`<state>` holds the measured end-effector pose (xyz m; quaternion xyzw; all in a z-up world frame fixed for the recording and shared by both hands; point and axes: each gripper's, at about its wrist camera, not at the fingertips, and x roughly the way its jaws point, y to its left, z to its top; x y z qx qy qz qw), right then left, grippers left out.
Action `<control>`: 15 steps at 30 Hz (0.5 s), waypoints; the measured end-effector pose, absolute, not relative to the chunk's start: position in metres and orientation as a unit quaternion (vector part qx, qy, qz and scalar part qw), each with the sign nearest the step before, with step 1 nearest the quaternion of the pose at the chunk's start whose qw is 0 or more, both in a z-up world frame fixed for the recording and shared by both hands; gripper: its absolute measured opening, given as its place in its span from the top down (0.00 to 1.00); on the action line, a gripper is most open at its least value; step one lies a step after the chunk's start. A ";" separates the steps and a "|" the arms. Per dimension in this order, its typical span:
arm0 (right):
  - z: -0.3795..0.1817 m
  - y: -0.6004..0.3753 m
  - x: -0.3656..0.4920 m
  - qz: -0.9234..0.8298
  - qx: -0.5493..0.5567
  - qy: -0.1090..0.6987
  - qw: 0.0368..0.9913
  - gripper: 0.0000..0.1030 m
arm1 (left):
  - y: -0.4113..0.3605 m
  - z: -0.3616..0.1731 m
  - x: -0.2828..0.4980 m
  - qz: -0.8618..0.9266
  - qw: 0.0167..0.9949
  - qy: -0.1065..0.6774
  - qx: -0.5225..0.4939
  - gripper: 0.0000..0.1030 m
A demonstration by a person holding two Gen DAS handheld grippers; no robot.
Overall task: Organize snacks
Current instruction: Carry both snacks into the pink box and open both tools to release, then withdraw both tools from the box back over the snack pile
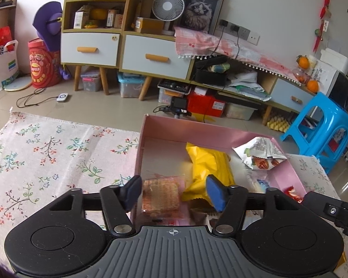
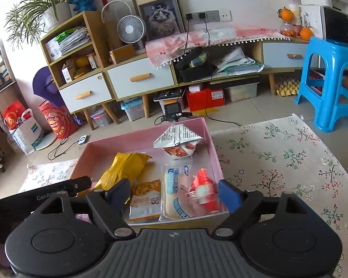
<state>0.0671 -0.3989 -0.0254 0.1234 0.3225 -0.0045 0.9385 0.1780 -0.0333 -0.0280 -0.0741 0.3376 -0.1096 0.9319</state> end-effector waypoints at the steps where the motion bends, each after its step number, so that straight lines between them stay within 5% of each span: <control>1: -0.026 -0.399 0.067 -0.005 0.123 0.323 0.938 0.26 | -0.035 -0.027 0.177 -0.110 0.932 0.337 -0.072 0.28; 15: -0.016 -0.405 0.044 -0.010 0.129 0.318 0.939 0.21 | -0.039 -0.009 0.150 -0.117 0.933 0.339 -0.040 0.17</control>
